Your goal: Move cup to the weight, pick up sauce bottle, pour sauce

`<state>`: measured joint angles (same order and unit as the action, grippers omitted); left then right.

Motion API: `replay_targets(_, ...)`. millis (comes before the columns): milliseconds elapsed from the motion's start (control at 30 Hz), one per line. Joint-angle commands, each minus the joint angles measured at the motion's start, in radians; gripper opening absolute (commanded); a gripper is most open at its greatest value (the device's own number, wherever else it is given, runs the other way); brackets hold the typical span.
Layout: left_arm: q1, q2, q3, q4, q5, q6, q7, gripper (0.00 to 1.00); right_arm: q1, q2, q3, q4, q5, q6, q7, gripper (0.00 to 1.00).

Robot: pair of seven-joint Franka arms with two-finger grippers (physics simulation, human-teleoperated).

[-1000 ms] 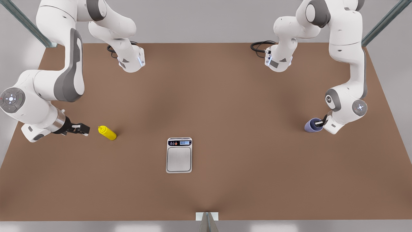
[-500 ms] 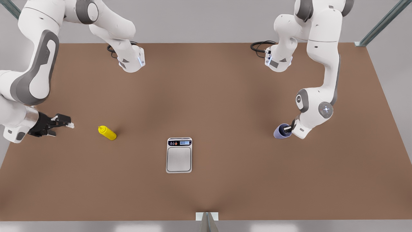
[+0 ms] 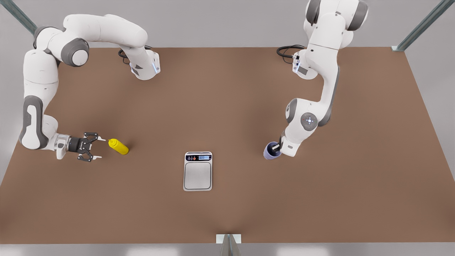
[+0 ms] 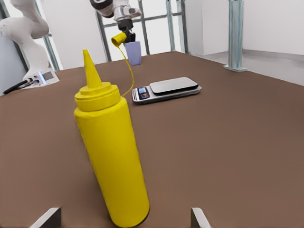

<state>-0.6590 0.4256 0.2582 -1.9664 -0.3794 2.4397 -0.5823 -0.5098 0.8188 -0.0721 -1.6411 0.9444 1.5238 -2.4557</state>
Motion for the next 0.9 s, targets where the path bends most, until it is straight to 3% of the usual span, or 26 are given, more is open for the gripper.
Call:
replay_targets(0, -0.002, 0.001, -0.001, 0.001, -0.102, 0.001, -0.004, 0.21, 0.001, 0.003, 0.0, 0.0, -0.003, -0.004, -0.011, 1.0)
replay_targets(100, -0.044, 0.05, -0.001, 0.078, -0.099, -0.005, -0.097, 0.21, -0.01, 0.019, 0.0, 0.006, -0.092, -0.024, -0.019, 1.0)
replay_targets(867, -0.156, 0.479, 0.001, 0.79, 0.034, -0.209, -0.743, 0.21, 0.053, 0.085, 0.046, 0.029, -0.07, -0.037, -0.098, 1.0)
